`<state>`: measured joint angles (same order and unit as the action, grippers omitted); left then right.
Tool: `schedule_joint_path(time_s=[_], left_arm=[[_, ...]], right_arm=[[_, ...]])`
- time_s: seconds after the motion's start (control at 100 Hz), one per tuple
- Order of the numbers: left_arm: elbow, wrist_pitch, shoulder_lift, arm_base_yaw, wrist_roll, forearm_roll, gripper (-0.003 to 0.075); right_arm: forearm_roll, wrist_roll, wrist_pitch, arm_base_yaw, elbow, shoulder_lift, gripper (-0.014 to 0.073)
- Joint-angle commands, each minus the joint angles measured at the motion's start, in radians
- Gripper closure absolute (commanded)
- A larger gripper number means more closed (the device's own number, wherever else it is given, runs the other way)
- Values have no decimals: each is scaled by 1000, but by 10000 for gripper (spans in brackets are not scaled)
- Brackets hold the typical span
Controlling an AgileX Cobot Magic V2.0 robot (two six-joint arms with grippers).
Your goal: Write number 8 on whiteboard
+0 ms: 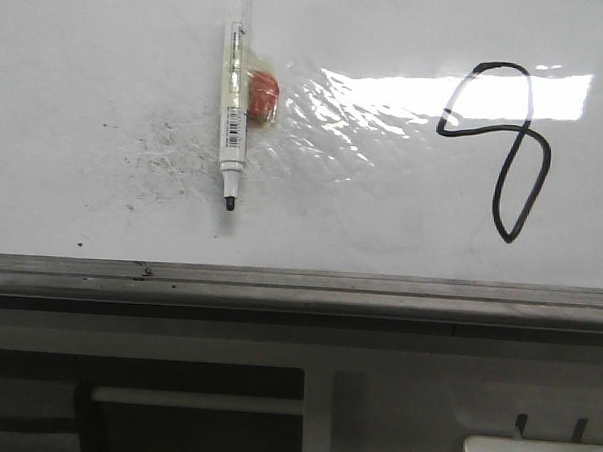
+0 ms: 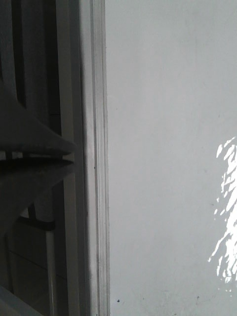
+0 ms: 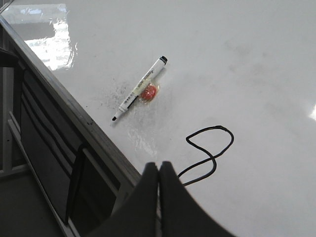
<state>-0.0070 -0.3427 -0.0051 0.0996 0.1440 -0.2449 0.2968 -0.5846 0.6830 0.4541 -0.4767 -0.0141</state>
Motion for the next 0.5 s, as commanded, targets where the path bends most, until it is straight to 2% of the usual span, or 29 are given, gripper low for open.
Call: schedule_joint_path(time_s=[0.0, 0.49], left_arm=[[40, 36, -26, 1, -10, 0, 741], [40, 36, -26, 1, -10, 0, 741]], right_arm=[[7, 3, -78, -6, -22, 2, 657], [7, 3, -70, -6, -22, 2, 657]])
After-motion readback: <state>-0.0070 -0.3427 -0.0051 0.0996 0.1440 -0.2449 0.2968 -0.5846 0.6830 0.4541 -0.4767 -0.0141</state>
